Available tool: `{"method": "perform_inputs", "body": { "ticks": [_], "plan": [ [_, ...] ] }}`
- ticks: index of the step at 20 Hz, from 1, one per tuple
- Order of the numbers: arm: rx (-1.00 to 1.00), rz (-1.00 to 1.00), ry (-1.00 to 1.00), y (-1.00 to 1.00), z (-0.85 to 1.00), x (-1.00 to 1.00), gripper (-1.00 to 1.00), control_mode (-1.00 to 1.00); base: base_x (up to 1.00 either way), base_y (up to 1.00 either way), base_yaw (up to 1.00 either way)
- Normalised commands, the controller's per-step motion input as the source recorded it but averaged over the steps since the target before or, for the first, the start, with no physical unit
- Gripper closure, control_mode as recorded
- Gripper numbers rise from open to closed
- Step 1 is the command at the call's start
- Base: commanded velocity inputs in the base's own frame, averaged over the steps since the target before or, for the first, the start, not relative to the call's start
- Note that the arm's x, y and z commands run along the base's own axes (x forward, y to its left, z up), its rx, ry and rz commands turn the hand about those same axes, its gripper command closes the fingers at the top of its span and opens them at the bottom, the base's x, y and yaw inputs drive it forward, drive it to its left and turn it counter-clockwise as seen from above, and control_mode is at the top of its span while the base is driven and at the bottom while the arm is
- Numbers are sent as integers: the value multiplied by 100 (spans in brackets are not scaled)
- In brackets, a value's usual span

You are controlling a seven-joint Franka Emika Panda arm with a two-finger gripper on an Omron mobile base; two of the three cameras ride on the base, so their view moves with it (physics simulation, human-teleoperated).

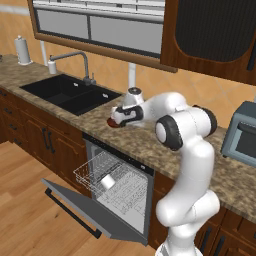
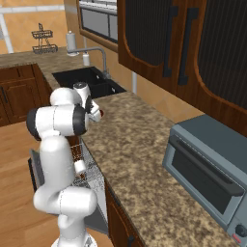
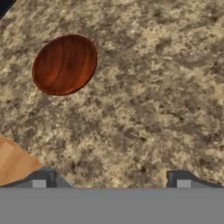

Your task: Pick up the cup and bowl from the counter, place them in the dishwasher, and close the dishwasher door.

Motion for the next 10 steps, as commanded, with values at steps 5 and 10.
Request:
{"method": "perform_inputs", "body": {
  "ticks": [5,10],
  "plan": [
    [3,-3,7,4,-11,99,-100,-100,0,0,0],
    [0,-5,0,8,-27,88,-100,-100,0,0,0]
  ]
}}
